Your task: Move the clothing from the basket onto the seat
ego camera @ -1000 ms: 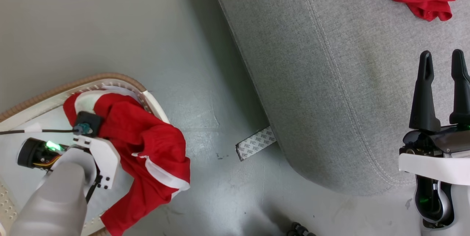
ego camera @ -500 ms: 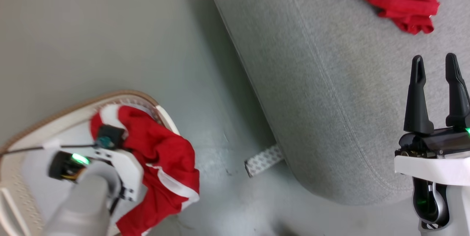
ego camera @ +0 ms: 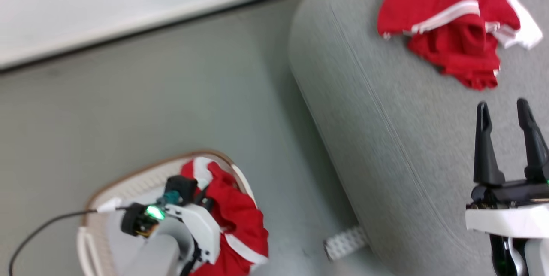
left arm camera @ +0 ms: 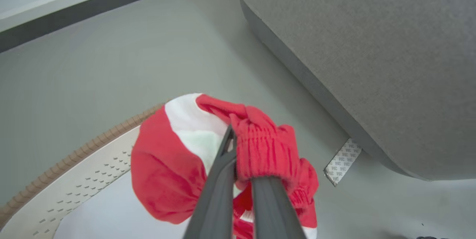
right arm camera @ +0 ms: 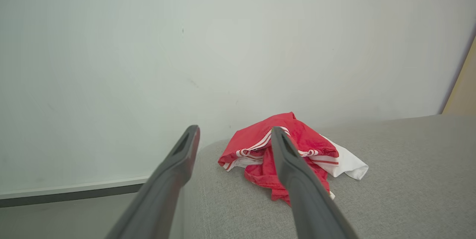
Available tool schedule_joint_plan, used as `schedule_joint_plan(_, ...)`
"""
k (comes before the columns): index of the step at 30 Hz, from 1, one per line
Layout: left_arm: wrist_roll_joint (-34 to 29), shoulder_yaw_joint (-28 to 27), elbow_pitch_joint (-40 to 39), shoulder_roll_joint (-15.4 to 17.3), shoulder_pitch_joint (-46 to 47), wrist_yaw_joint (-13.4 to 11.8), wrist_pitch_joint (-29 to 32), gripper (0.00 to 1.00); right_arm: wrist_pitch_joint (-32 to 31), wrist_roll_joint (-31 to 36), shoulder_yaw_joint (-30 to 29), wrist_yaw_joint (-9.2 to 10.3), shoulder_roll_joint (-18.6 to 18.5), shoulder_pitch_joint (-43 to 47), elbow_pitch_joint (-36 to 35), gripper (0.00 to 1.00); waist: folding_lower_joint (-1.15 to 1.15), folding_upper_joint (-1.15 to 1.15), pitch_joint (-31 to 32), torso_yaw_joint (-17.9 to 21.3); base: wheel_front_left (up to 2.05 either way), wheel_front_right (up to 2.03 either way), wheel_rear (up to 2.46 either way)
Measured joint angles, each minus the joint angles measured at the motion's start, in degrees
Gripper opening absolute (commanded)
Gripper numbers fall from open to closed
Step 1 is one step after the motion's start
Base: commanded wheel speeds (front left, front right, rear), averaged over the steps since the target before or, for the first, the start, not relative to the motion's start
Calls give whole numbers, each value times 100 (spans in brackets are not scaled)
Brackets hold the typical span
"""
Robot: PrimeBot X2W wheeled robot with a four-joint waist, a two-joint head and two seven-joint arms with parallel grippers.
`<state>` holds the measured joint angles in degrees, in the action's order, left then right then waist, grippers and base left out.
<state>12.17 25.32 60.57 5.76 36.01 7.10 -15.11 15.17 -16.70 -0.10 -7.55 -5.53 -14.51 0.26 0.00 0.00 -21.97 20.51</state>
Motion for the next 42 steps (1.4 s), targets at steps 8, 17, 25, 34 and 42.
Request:
schedule_joint_plan(8,301,-62,-630,-186,-642,20,0,0,-1,-101,169,0,-179,376,259,100,-1,0,980,-483,0,0,0)
schedule_joint_plan(17,548,-52,-1490,-278,-1000,27,-1,0,0,-294,409,0,-347,791,525,100,-2,0,1911,-1035,0,0,0)
schedule_joint_plan(25,770,134,-2259,-293,-746,27,-1,0,0,-408,702,0,-352,883,661,100,-2,0,2215,-1506,0,0,0)
schedule_joint_plan(34,1013,265,-2895,-297,-231,-112,-1,0,0,-459,962,0,-275,887,805,100,-1,0,2254,-1703,0,0,0)
schedule_joint_plan(42,1112,293,-3123,-297,19,-245,-1,0,0,-460,1125,0,-245,887,873,100,0,0,2259,-1712,0,0,0)
